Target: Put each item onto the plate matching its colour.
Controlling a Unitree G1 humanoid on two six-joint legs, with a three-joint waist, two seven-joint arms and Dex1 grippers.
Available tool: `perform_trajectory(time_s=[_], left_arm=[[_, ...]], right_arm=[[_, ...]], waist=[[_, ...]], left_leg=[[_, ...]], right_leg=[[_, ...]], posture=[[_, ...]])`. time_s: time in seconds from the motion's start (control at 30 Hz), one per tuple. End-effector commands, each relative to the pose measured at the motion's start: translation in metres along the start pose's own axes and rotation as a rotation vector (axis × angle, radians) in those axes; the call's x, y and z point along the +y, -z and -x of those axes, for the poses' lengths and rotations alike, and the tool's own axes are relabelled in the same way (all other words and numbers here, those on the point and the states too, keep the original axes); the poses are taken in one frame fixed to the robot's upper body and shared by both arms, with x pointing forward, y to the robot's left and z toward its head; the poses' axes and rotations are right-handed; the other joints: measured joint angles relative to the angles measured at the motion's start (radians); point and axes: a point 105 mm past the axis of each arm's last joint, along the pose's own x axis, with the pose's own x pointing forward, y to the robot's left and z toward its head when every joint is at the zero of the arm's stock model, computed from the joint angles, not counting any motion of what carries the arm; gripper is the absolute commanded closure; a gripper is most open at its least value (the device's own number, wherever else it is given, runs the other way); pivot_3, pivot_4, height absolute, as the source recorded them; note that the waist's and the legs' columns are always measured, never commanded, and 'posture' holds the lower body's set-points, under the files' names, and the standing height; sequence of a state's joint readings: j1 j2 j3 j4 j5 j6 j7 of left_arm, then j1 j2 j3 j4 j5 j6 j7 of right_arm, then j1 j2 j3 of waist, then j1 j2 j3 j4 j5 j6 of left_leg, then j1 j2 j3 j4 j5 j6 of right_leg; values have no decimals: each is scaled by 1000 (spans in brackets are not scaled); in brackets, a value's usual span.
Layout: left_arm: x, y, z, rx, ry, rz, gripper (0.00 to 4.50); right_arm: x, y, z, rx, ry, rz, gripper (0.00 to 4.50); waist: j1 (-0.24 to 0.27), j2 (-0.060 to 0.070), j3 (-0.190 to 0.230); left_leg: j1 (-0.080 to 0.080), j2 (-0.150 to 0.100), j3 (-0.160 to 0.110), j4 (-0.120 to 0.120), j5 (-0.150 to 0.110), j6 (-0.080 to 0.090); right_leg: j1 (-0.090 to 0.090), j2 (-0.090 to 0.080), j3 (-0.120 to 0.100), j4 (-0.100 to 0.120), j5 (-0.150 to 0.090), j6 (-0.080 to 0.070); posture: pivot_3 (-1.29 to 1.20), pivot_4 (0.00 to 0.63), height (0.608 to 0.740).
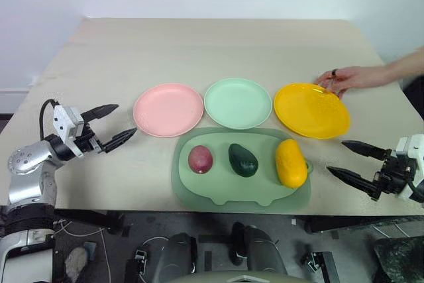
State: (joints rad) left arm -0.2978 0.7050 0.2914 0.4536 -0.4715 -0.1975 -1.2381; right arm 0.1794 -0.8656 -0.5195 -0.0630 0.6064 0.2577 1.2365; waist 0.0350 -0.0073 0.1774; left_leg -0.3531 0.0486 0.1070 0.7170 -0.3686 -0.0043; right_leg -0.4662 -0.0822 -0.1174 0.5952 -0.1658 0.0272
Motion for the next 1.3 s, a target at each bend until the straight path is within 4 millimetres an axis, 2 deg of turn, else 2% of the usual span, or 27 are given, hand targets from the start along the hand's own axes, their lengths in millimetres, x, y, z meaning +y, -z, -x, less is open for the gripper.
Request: perform_trajectory(time_s=[0.03, 0.13, 0.33, 0.6, 0.8, 0.87, 1.07, 1.3], left_arm=[[-1, 0, 11, -22, -5, 22, 31], [-3, 5, 18, -9, -6, 32, 31], [0, -3, 23, -23, -19, 10, 31], [-14, -12, 35, -33, -28, 1, 31], [-25, 3, 55, 54, -16, 66, 31], [-31, 3, 55, 65, -10, 92, 31], [-38, -10, 52, 24, -4, 30, 31], [-47, -20, 37, -5, 46, 1, 31]], right_arm=[[1, -9, 8, 16, -37, 45, 0], [3, -9, 10, 26, -42, 51, 0], [8, -10, 10, 22, -49, 26, 0], [-1, -11, 6, 35, -53, 20, 0], [0, -13, 13, 60, -111, -67, 0], [-4, -11, 16, 69, -103, -70, 0], [-3, -30, -2, 40, -98, -4, 0], [14, -54, -32, 13, -125, -99, 0]], waist=[[0, 0, 0], [1, 0, 0], [3, 0, 0], [0, 0, 0], [-1, 0, 0], [-1, 0, 0], [4, 0, 0], [2, 0, 0]], left_leg=[[0, 0, 0, 0, 0, 0], [0, 0, 0, 0, 0, 0], [0, 0, -2, 0, 0, 0], [0, 1, -2, 0, 0, 0], [0, 0, -2, 0, 0, 0], [-1, 1, -2, -1, 0, 0], [-1, 1, -2, 0, 0, 0], [-1, 1, -2, -1, 0, 0]], right_leg=[[0, 0, 0, 0, 0, 0], [0, 0, 0, 0, 0, 0], [0, -1, 0, 0, 0, 0], [-1, 0, 0, 0, 0, 0], [-1, -1, 1, 0, 0, 0], [-1, 0, 1, 0, 0, 0], [-2, 0, 1, 0, -4, 1], [-2, 0, 1, 0, -1, -1]], posture=[[0, 150, 733], [0, 150, 733], [0, 150, 733], [0, 150, 733], [0, 150, 734], [0, 150, 737], [0, 150, 737], [0, 150, 737]])
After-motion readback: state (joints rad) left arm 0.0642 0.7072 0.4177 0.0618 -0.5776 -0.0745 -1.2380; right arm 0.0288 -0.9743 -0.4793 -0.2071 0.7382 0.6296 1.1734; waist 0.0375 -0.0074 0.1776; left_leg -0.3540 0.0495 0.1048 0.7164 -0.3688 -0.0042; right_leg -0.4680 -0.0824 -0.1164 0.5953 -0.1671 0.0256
